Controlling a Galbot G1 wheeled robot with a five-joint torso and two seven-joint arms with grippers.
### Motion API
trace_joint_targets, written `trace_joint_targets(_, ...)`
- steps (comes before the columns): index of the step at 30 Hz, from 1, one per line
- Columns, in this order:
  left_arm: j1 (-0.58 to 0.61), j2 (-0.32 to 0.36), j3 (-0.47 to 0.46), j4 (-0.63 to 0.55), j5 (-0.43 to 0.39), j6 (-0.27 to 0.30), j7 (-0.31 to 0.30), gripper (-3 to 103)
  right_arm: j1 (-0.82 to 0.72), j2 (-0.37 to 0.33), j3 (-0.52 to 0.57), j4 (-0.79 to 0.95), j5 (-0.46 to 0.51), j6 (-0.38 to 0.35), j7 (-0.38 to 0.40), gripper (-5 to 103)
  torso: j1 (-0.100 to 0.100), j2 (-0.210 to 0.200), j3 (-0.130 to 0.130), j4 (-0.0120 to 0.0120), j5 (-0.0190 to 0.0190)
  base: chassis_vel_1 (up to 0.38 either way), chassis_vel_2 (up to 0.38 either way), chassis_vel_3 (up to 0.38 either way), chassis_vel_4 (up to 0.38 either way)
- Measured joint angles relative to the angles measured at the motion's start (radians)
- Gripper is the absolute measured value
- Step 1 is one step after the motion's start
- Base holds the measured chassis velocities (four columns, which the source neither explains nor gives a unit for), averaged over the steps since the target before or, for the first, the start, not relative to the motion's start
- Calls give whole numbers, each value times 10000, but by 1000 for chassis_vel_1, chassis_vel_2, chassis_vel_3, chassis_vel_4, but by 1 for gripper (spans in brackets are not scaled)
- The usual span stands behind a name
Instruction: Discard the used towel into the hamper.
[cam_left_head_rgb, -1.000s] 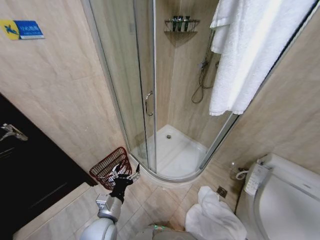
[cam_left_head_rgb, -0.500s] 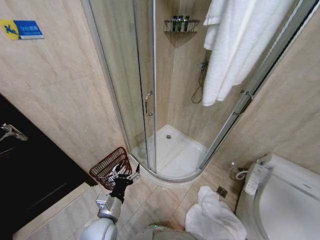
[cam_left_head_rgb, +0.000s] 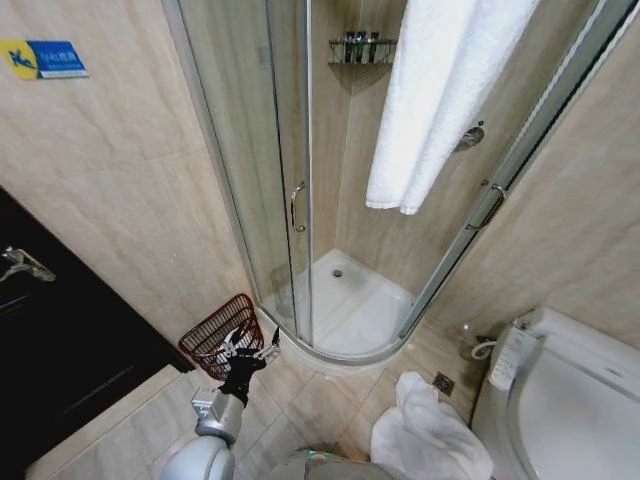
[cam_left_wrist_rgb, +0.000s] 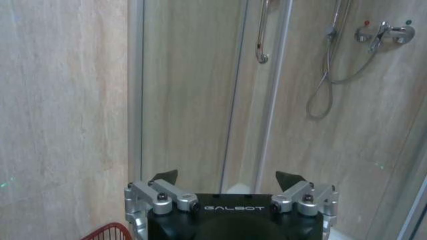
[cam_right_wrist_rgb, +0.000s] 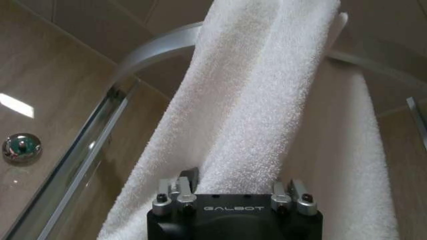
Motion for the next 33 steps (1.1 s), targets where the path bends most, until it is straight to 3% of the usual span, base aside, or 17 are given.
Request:
trace_joint_targets(6,0,0,0,0,0,0,0,99,107,-16,-56,64,18,0,126,39,0,0,0,0,0,0,0,0,0)
trace_joint_targets(8,0,0,0,0,0,0,0,99,123,-16,-64,78,35,0,126,39,0,0,0,0,-1,0,0,0,0)
trace_joint_targets(11,0,0,0,0,0,0,0,99,189,-24,-85,98,87,0,116,27,0,0,0,0,-1,0,0,0,0)
trace_joint_targets(20,0,0,0,0,0,0,0,99,325,50,-258,242,19,75,99,8,0,0,-1,0,-1,0,0,0,0)
trace_joint_targets(33,0,0,0,0,0,0,0,99,346,77,-291,291,-12,114,80,8,0,0,-1,0,-1,0,0,0,0)
